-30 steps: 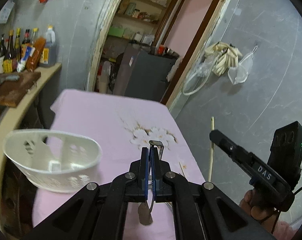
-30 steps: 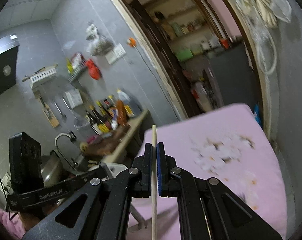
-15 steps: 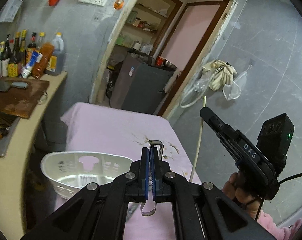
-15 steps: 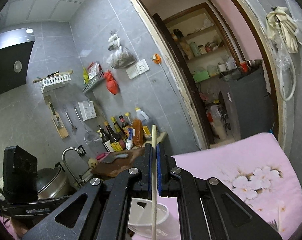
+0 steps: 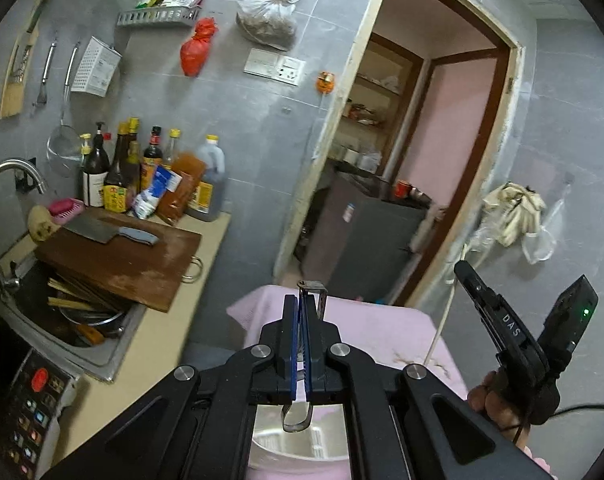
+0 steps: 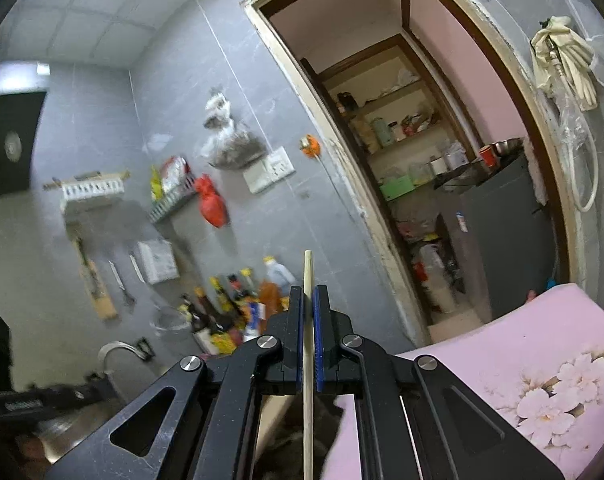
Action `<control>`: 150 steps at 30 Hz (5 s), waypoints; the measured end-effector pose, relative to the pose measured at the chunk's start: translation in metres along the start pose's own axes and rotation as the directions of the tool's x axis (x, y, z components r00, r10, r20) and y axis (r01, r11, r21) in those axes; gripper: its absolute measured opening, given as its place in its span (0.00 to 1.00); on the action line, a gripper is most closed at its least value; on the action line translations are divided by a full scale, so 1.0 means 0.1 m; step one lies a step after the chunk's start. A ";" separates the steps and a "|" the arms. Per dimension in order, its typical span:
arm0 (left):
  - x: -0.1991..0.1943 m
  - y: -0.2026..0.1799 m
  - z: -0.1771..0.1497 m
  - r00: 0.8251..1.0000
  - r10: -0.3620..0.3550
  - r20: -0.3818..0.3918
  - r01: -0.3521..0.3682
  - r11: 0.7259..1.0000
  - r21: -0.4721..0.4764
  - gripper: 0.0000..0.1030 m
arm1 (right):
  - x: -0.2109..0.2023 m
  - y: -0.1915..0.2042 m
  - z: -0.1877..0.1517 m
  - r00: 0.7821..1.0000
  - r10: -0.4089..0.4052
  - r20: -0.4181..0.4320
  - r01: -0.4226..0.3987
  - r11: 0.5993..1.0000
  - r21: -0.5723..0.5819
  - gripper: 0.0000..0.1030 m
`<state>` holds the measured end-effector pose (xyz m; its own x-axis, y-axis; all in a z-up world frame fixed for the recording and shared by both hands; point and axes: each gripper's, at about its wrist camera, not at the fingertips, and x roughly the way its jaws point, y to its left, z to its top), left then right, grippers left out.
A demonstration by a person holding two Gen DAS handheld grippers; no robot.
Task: Organize utensils
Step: 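Lift and carry the knife and chopstick over the white caddy with both tools, then open the left tool to drop the knife while the right tool drops the chopstick into the caddy, then move both tools back to the cutlery pile, then grasp a silver spoon with the left tool while the right tool grasps a chopstick, then lift and carry the spoon and chopstick over the white caddy with both tools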
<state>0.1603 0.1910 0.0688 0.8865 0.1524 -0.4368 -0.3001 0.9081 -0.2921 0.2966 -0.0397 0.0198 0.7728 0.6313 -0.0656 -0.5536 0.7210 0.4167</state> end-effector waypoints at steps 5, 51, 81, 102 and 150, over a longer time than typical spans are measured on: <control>0.28 0.05 -0.16 1.000 0.017 -0.024 -0.016 1.000 0.019 0.02 | 0.15 0.00 -0.19 0.999 -0.042 -0.028 0.040 0.996 -0.078 0.04; 0.03 -1.23 -0.93 0.996 -0.036 0.079 0.027 0.993 0.117 0.98 | -1.67 -0.89 0.22 0.979 -0.191 -0.067 0.173 0.960 -0.218 0.86; 1.19 -2.05 -2.20 0.959 0.013 -0.283 0.087 0.937 0.338 0.88 | -1.53 -2.62 -0.62 0.853 -0.324 -0.409 0.285 0.946 -0.156 0.85; 1.72 -1.95 -2.47 0.857 0.092 -0.507 0.091 0.941 0.325 0.57 | -0.80 -3.00 -1.03 0.733 -0.308 -0.607 0.287 0.948 -0.136 0.23; 0.47 -1.67 -1.68 0.932 -0.124 -0.340 0.235 0.921 0.311 0.03 | -1.87 -1.93 -0.20 0.870 -0.261 -0.419 0.259 0.964 -0.063 0.04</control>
<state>0.1930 -0.0193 -0.0462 0.7438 -0.1028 -0.6604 0.0419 0.9933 -0.1074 0.2524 -0.2910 -0.0663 0.6867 0.4805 -0.5455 -0.3530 0.8764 0.3275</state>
